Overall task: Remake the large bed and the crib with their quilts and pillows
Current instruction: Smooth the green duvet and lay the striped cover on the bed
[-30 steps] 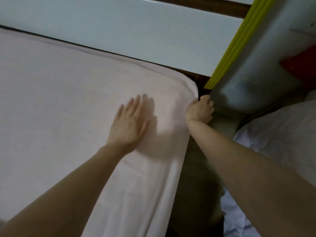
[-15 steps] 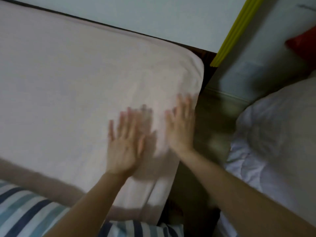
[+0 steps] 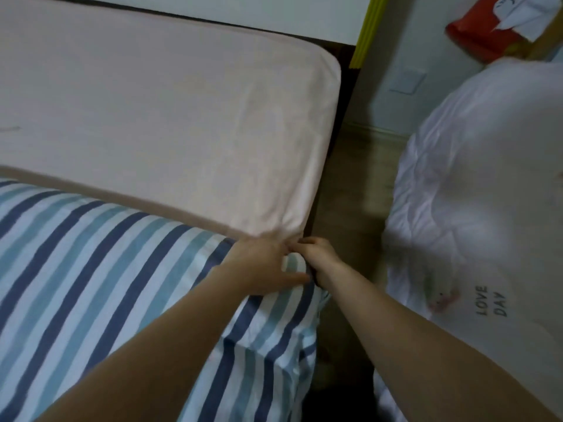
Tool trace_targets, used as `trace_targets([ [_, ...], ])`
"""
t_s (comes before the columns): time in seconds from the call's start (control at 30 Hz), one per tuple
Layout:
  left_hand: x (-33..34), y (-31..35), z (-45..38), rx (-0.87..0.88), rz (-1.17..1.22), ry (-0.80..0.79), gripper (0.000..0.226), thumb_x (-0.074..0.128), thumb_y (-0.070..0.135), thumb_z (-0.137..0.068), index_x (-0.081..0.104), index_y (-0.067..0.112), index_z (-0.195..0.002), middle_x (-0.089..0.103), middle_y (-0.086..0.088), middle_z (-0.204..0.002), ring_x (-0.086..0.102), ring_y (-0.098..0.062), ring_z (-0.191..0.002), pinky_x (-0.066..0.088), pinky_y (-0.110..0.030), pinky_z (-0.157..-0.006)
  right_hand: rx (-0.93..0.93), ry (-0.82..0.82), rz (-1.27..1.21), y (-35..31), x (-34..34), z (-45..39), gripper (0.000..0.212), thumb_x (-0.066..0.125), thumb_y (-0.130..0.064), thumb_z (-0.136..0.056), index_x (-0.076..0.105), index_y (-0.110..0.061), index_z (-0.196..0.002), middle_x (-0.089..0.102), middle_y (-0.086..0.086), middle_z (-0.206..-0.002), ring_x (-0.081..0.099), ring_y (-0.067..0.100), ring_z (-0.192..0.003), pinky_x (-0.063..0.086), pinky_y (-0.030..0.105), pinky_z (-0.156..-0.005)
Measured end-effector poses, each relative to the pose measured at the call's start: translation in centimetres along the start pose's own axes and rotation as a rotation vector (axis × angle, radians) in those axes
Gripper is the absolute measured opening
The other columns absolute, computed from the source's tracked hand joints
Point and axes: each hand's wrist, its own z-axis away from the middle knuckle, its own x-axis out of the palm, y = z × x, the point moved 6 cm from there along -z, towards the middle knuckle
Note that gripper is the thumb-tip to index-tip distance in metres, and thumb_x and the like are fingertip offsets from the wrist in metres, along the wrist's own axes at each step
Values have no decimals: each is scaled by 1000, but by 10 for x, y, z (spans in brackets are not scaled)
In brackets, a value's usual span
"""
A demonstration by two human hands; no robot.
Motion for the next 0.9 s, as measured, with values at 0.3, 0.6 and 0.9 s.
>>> trace_targets([
  [0.3, 1, 3, 24, 116, 155, 174, 34, 57, 59, -84, 63, 34, -105, 62, 15, -84, 56, 0, -75, 44, -18, -71, -17, 46, 10, 5, -12, 2, 10, 70, -8, -83, 62, -12, -87, 66, 11, -94, 63, 25, -86, 53, 36, -82],
  [0.6, 18, 8, 7, -66, -172, 97, 59, 37, 63, -91, 43, 21, -133, 47, -3, -136, 42, -21, -126, 31, -39, -109, -29, 279, 345, 15, -41, -10, 12, 59, -11, -90, 69, -10, -97, 68, 11, -105, 63, 24, -96, 52, 31, -81],
  [0.9, 30, -28, -20, -368, -147, 260, 73, 0, 55, -95, -21, 10, -148, -24, -13, -156, -22, -28, -144, -5, -49, -119, -834, 164, 915, -26, 8, -37, 56, 23, -43, -101, 5, -29, -153, 0, -2, -161, -3, 15, -147, 1, 39, -120],
])
